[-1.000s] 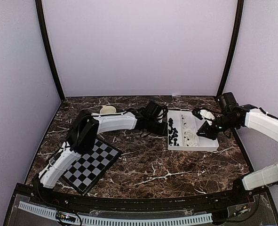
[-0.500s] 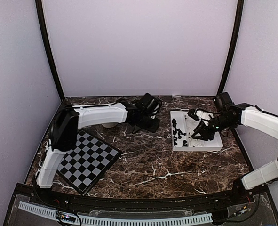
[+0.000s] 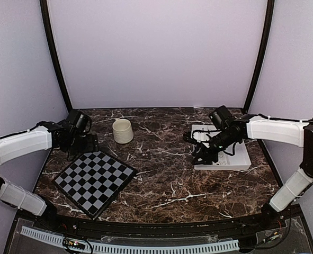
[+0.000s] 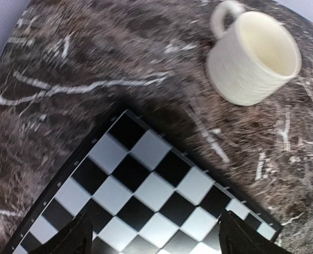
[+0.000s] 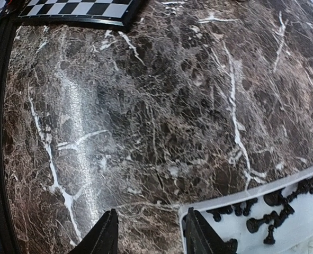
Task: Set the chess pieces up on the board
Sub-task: Adjust the chessboard at the center of the board.
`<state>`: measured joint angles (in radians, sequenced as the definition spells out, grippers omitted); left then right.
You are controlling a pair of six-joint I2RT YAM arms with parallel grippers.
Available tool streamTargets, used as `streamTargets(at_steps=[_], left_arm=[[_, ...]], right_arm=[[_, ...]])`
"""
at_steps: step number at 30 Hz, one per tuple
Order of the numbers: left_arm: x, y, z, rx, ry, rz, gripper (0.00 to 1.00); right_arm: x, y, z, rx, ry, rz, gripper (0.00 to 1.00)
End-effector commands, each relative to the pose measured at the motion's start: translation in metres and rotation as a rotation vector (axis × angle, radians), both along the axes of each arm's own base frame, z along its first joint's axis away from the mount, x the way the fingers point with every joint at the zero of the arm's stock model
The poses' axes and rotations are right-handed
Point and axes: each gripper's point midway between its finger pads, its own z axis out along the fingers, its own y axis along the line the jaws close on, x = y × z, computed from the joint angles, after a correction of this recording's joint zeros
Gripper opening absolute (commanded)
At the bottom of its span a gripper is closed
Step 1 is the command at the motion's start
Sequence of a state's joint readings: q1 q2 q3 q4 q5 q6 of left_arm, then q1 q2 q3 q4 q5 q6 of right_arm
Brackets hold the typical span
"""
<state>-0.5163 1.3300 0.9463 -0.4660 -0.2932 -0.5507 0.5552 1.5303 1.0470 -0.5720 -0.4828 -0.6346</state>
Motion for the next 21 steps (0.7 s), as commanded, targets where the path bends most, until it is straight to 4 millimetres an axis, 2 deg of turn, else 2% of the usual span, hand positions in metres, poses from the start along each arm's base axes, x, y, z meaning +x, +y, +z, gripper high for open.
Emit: streamTargets(at_steps=[1, 3, 5, 6, 10, 14, 17, 21], left_arm=[[-0.015, 0.039, -0.018, -0.124, 0.047, 0.125, 0.86], [-0.015, 0.051, -0.034, -0.172, 0.087, 0.151, 0.89], [-0.012, 0.058, -0.047, -0.189, 0.118, 0.16, 0.96], [-0.009, 0.059, -0.048, -0.185, 0.115, 0.159, 0.98], [0.003, 0.078, -0.065, -0.124, 0.133, 0.191, 0.99], [0.019, 0.105, -0.08, -0.161, 0.147, 0.254, 0.99], [0.032, 0.105, -0.083, -0.202, 0.156, 0.235, 0.97], [0.041, 0.086, -0.093, -0.294, 0.179, 0.152, 0.91]], right_arm=[[-0.01, 0.028, 0.005, 0.015, -0.035, 0.081, 0.45], [-0.016, 0.031, 0.002, 0.006, -0.034, 0.098, 0.45], [-0.019, 0.032, 0.0, 0.002, -0.029, 0.105, 0.46], [-0.021, 0.032, -0.001, 0.0, -0.026, 0.107, 0.46], [-0.023, 0.031, -0.004, -0.004, -0.024, 0.103, 0.47], [-0.023, 0.032, -0.005, -0.002, -0.021, 0.103, 0.47], [-0.025, 0.034, -0.003, 0.011, -0.006, 0.106, 0.48], [-0.026, 0.033, -0.004, 0.014, -0.007, 0.104, 0.49]])
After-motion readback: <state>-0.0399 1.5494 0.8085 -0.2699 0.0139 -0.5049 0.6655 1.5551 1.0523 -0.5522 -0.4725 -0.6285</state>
